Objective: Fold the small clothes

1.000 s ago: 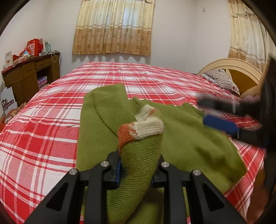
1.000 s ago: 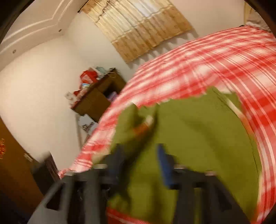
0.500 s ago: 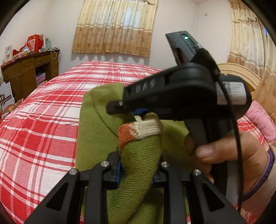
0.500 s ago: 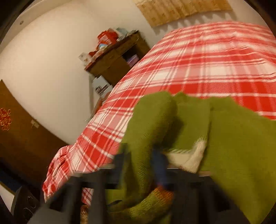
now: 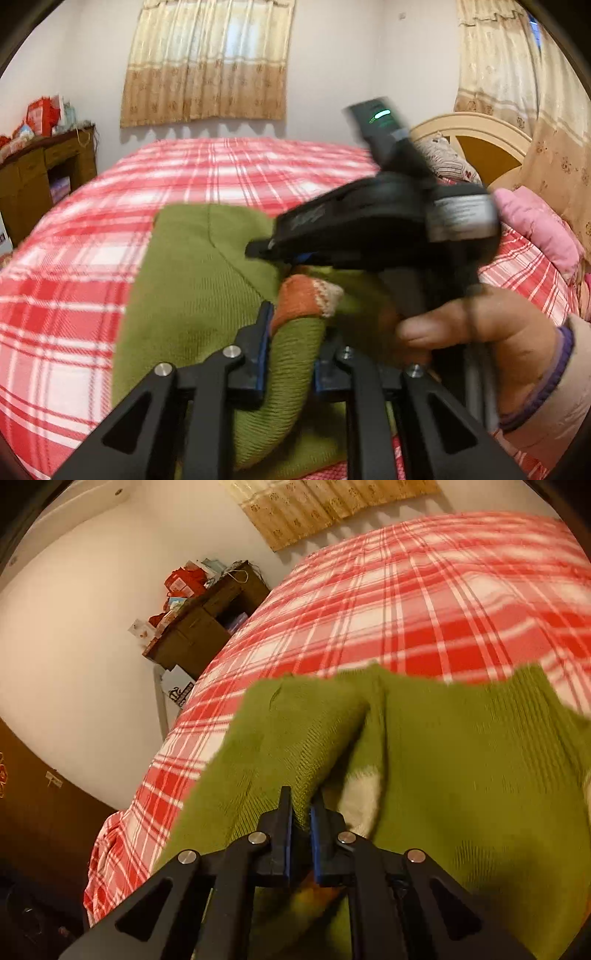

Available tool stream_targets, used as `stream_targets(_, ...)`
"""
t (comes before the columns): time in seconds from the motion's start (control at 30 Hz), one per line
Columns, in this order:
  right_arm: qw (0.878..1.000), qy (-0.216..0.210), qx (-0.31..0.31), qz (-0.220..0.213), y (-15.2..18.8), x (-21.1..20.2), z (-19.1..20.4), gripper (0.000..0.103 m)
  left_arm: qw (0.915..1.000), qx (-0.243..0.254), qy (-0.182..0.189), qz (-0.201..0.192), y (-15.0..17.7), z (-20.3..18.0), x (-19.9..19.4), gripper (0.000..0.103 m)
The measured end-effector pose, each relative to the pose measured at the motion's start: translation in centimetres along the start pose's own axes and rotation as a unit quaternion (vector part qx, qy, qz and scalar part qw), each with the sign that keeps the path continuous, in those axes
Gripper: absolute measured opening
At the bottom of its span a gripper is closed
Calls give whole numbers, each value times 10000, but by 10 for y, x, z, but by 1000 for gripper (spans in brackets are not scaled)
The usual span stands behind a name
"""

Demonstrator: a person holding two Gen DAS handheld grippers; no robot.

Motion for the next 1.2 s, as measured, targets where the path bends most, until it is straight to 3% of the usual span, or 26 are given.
stream_targets(0.1, 9989, -195, 169, -382, 3, -28, -4, 22, 9991, -379, 208, -49, -2, 16, -2, 19)
stream_targets(0.17, 9976, -136, 230, -636, 2, -46, -9, 46, 9981, -526, 306, -55, -1, 21, -3, 19)
stream_targets(0.2, 9973, -65, 276, -678, 2, -52, -12, 64, 9981, -530, 311, -73, -1, 21, -4, 19)
stream_targets(0.3, 9980, -156, 321, -520, 0, -52, -11, 66, 9984, -480, 266, -107, 1, 15, -6, 19)
stream_targets(0.4, 9996, 53, 102, -250, -1, -37, -2, 66, 9981, -509, 290, -169, 3, 16, -10, 19)
stream_targets(0.5, 9999, -20, -102, 33, -4, -10, 6, 66, 9977, -556, 329, -181, 6, 18, -11, 19)
stream_targets(0.57, 9997, 17, -212, 125, -7, 7, 10, 61, 9978, -548, 326, -173, 7, 18, -11, 19)
stream_targets(0.63, 9989, 173, -432, 99, -7, 16, 14, 23, 9980, -535, 300, -159, 7, 18, -11, 19)
stream_targets(0.7, 9989, 225, -400, 85, -9, 20, 12, 14, 9981, -524, 285, -136, 6, 17, -10, 19)
stream_targets(0.93, 9946, 256, -930, -391, -19, -25, 32, 12, 9996, -231, 66, -143, -2, -3, -10, 19)
stream_targets(1.2, 9936, 555, -864, -461, -29, -72, -7, 12, 9979, 253, 509, -298, -19, -53, -12, 16)
Point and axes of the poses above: each gripper's, at about its wrist camera, not at the fingertips, and x roughly the way its jaws point, z to its left, y to its underside, the point moved 2 cm from there along x, roughly the way its jaws point, and after that the axes turned 1 degree about y, right-handed, at the moved point
